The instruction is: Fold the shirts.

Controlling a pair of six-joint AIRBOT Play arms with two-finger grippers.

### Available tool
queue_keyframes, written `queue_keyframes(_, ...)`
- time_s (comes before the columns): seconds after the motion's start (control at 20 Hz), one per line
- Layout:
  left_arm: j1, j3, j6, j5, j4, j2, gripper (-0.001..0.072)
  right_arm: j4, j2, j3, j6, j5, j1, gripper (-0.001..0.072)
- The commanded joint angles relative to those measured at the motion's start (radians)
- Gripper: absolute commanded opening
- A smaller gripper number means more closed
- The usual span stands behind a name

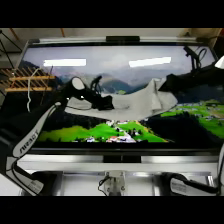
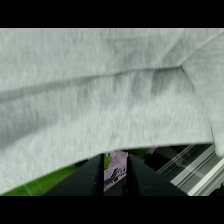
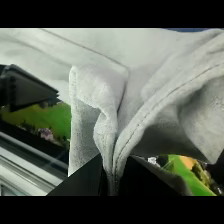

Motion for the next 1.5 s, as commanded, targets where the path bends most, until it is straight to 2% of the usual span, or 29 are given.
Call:
queue_keyframes(0.0, -0.083, -0.001, -0.018, 0.134, -0.027, -0.023, 0.0182, 0.01, 0.131, 0.001, 0.051, 0.1, -0.001, 0.0077)
queue_keyframes(0.1, -0.096, -0.001, -0.033, 0.15, -0.069, -0.056, 0.0105, 0.032, 0.184, 0.001, 0.079, 0.125, -0.001, 0.0077)
queue_keyframes(0.15, -0.11, -0.001, -0.031, 0.164, -0.123, -0.075, 0.0105, 0.055, 0.204, 0.001, 0.091, 0.139, -0.001, 0.0077)
queue_keyframes(0.3, -0.203, -0.001, 0.084, 0.235, -0.352, -0.128, 0.0095, 0.086, 0.251, 0.001, 0.118, 0.133, -0.001, 0.0078)
queue_keyframes(0.35, -0.236, -0.001, 0.138, 0.246, -0.42, -0.14, 0.0037, 0.087, 0.253, 0.001, 0.126, 0.132, -0.001, 0.0077)
queue_keyframes(0.45, -0.261, -0.001, 0.221, 0.28, -0.437, -0.137, 0.0034, 0.084, 0.245, 0.0, 0.135, 0.117, 0.0, 0.0077)
queue_keyframes(0.5, -0.244, -0.001, 0.221, 0.278, -0.426, -0.127, 0.0033, 0.084, 0.239, 0.001, 0.136, 0.102, 0.0, 0.0077)
queue_keyframes(0.6, -0.165, -0.002, 0.187, 0.25, -0.293, -0.077, 0.0031, 0.084, 0.22, 0.001, 0.135, 0.074, 0.009, 0.0077)
queue_keyframes(0.7, -0.048, -0.002, 0.103, 0.151, -0.076, 0.004, 0.0031, 0.084, 0.183, 0.001, 0.132, 0.02, 0.057, 0.0077)
queue_keyframes(0.9, 0.221, -0.001, 0.039, -0.062, 0.305, 0.232, 0.0032, 0.084, 0.042, 0.001, 0.111, -0.154, 0.256, 0.0077)
queue_keyframes(1.0, 0.362, -0.002, 0.035, -0.126, 0.366, 0.353, 0.0033, 0.084, -0.055, 0.001, 0.089, -0.26, 0.381, 0.0077)
queue_keyframes(1.15, 0.541, -0.002, 0.036, -0.166, 0.367, 0.513, 0.0033, 0.084, -0.204, 0.001, 0.084, -0.424, 0.534, 0.0077)
queue_keyframes(1.25, 0.61, -0.002, 0.038, -0.18, 0.367, 0.598, 0.0033, 0.097, -0.304, 0.001, 0.109, -0.568, 0.599, 0.0078)
queue_keyframes(1.35, 0.638, -0.002, 0.044, -0.184, 0.369, 0.662, 0.0033, 0.193, -0.389, 0.001, 0.125, -0.675, 0.631, 0.0084)
queue_keyframes(1.4, 0.639, -0.002, 0.046, -0.182, 0.369, 0.684, 0.0033, 0.258, -0.423, 0.001, 0.123, -0.713, 0.638, 0.0257)
queue_keyframes(1.45, 0.636, -0.002, 0.046, -0.182, 0.369, 0.699, 0.0033, 0.346, -0.449, 0.001, 0.103, -0.731, 0.642, 0.0562)
